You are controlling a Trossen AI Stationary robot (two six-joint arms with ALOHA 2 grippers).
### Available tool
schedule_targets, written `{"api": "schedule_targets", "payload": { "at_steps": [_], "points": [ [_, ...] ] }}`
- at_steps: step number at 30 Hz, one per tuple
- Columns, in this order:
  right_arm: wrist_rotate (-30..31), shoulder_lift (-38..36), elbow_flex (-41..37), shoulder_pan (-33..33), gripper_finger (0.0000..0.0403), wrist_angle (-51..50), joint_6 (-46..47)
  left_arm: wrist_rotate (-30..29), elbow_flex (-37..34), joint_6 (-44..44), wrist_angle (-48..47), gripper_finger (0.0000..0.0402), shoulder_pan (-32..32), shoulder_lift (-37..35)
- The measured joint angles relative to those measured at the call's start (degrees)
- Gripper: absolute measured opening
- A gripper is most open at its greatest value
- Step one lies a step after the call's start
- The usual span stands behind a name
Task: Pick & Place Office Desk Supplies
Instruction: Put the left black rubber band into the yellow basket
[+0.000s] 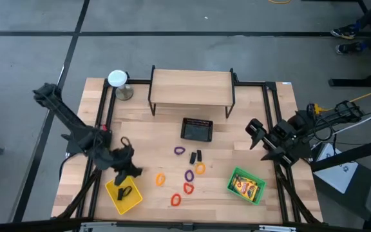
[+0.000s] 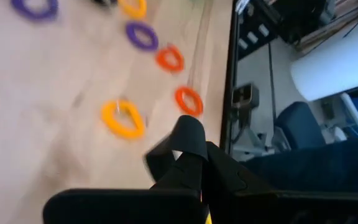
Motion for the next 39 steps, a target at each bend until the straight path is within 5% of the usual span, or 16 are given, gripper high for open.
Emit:
{"api": "schedule_targets", "payload": {
  "at_steps": [9,17,33,39],
  "points": [
    [0.04,0.02,0.00,0.00,0.0214,-0.69,-1.73,-3.82,-0.30,-14.67,2.62,0.0003,-14.10,9.15],
    [0.07,0.04,0.00,0.00,0.0214,-1.11,-1.75,-4.20,-0.31,-25.85,3.00,0.0016,-19.74,16.92],
    [0.22,0.04,0.00,0.00,0.0214,-1.11,-2.40,-1.43,-0.31,-33.57,8.55,0.0208,-20.92,21.11],
    [0.20,0.04,0.00,0.00,0.0214,-1.11,-2.67,8.93,-0.31,-34.93,6.37,0.0228,-20.34,21.11]
  ]
}}
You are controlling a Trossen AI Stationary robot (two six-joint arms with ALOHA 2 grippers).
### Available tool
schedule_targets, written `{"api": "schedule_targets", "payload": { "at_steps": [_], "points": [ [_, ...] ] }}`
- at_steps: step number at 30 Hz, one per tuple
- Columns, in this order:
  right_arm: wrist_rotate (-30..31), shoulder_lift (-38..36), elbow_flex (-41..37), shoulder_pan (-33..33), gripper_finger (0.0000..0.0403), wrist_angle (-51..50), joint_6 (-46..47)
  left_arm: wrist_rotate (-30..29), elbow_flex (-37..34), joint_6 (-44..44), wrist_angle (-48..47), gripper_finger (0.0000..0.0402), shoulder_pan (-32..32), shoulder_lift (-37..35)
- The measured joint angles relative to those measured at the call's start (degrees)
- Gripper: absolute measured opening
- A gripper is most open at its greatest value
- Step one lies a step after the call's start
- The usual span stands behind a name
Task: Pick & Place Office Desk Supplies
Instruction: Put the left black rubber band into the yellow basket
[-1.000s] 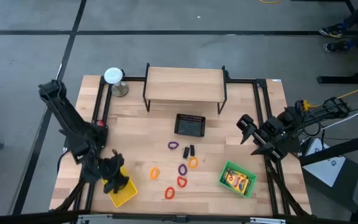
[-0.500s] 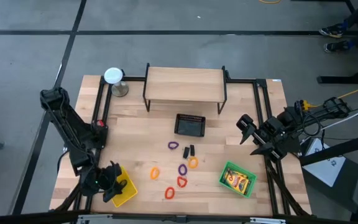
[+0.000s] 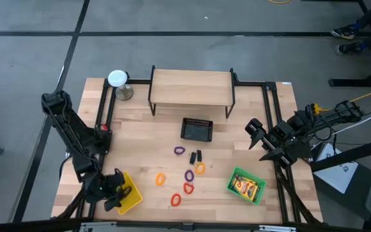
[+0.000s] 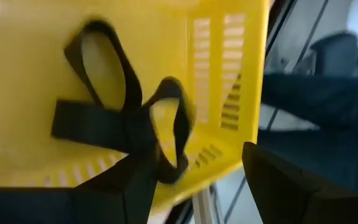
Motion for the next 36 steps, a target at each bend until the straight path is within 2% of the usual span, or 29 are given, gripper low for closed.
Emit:
{"api": "schedule_targets", "payload": {
  "at_steps": [5,10,15,19,23,27,30,33,36],
  "points": [
    [0.00,0.02,0.00,0.00,0.0214,-0.01,-0.73,6.06,1.62,1.91,-2.28,0.0224,2.45,-0.22],
    [-0.02,0.02,0.00,0.00,0.0214,-0.16,-1.86,6.07,3.73,7.32,-8.31,0.0228,4.82,-0.27],
    [-0.04,0.02,0.00,0.00,0.0214,-0.55,-1.80,6.65,3.93,9.15,-8.71,0.0228,6.24,-0.76],
    [-0.17,0.02,0.00,0.00,0.0214,-0.52,-1.80,4.03,3.93,11.78,-10.04,0.0226,7.99,-3.77],
    [-0.17,0.02,0.00,0.00,0.0214,-0.46,-1.55,-3.55,3.93,17.98,-11.39,0.0216,11.53,-10.15],
    [-0.22,0.02,0.00,0.00,0.0214,-0.46,-0.28,-10.95,3.93,25.36,-14.02,0.0204,20.18,-17.10],
    [-0.22,0.02,0.00,0.00,0.0214,-0.46,-0.24,-12.69,3.93,31.34,-14.66,0.0196,29.32,-20.17],
    [-0.22,0.02,0.00,0.00,0.0214,-0.70,-0.20,-9.63,3.93,36.33,-12.47,0.0192,39.11,-20.04],
    [-0.22,0.04,0.00,0.00,0.0214,-1.43,-0.12,-0.87,3.93,39.44,-3.38,0.0192,48.05,-16.41]
  ]
}}
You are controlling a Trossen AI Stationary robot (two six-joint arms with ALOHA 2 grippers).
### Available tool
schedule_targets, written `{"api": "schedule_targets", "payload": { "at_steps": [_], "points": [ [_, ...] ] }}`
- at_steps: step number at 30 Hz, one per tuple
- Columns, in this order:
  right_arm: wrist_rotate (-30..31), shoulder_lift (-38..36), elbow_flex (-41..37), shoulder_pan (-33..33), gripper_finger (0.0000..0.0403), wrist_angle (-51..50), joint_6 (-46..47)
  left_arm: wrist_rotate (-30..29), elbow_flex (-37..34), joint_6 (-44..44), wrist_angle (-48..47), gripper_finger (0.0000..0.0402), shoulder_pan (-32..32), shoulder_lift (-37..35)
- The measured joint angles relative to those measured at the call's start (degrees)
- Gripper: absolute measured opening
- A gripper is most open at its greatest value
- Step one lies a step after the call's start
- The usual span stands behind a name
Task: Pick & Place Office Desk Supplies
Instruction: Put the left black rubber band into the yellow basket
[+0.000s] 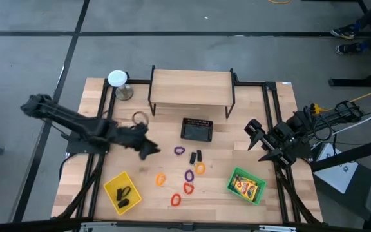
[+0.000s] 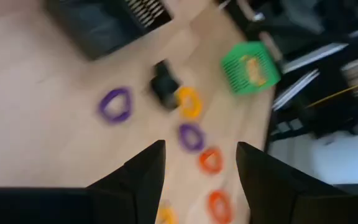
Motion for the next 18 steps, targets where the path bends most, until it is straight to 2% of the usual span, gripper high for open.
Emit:
{"api": "schedule_targets", "payload": {
  "at_steps": [2,5,10,15,18],
  "points": [
    [0.00,0.00,0.00,0.00,0.0214,-0.08,0.00,5.43,0.00,0.20,7.26,0.0192,4.00,4.04],
    [-0.52,0.00,0.00,0.00,0.0214,-0.35,0.01,10.17,0.00,0.16,16.50,0.0192,7.99,10.79],
    [-2.81,0.00,0.00,0.02,0.0214,-0.40,1.03,17.15,0.00,-1.19,26.33,0.0192,11.40,22.78],
    [-2.97,0.00,0.00,0.02,0.0214,-0.54,1.31,20.29,0.02,-4.37,39.96,0.0192,12.39,32.77],
    [-2.99,0.00,0.00,0.02,0.0214,-0.85,1.31,21.86,1.99,-5.25,42.87,0.0192,12.72,37.42]
  ]
}}
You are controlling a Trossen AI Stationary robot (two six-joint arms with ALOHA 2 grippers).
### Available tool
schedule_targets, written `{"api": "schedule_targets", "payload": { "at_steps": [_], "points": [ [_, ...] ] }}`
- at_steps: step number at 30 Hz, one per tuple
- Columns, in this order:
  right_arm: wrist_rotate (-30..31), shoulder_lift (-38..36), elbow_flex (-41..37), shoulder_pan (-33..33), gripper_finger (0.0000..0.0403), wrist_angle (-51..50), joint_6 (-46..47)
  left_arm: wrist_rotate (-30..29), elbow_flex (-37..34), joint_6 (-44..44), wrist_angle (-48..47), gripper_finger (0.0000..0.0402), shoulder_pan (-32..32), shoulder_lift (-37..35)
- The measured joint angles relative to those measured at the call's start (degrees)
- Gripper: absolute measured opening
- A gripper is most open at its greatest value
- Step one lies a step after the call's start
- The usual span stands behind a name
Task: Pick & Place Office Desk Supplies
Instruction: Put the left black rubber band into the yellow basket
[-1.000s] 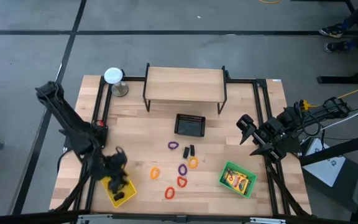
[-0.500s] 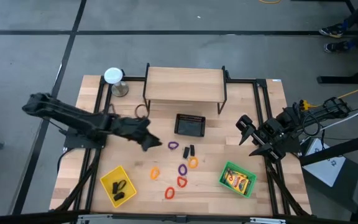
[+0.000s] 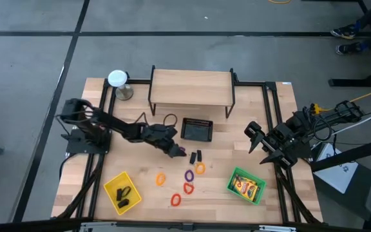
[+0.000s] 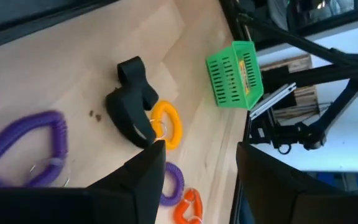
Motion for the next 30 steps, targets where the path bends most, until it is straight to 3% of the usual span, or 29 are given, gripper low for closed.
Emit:
{"api": "schedule_targets", "payload": {
  "at_steps": [4,14,26,30],
  "points": [
    [0.01,0.00,0.00,0.00,0.0214,-0.43,-0.01,2.39,6.01,2.55,-1.55,0.0192,-0.01,4.77],
    [-0.01,0.00,0.00,0.00,0.0214,-0.36,1.35,6.55,22.35,11.60,-25.56,0.0192,1.98,14.16],
    [-0.02,0.00,0.00,0.00,0.0214,-1.18,1.70,8.28,23.88,10.40,-34.65,0.0192,4.60,14.42],
    [-0.02,0.00,0.00,0.00,0.0214,-1.34,1.53,9.27,23.89,10.13,-33.64,0.0192,4.52,14.42]
  ]
}}
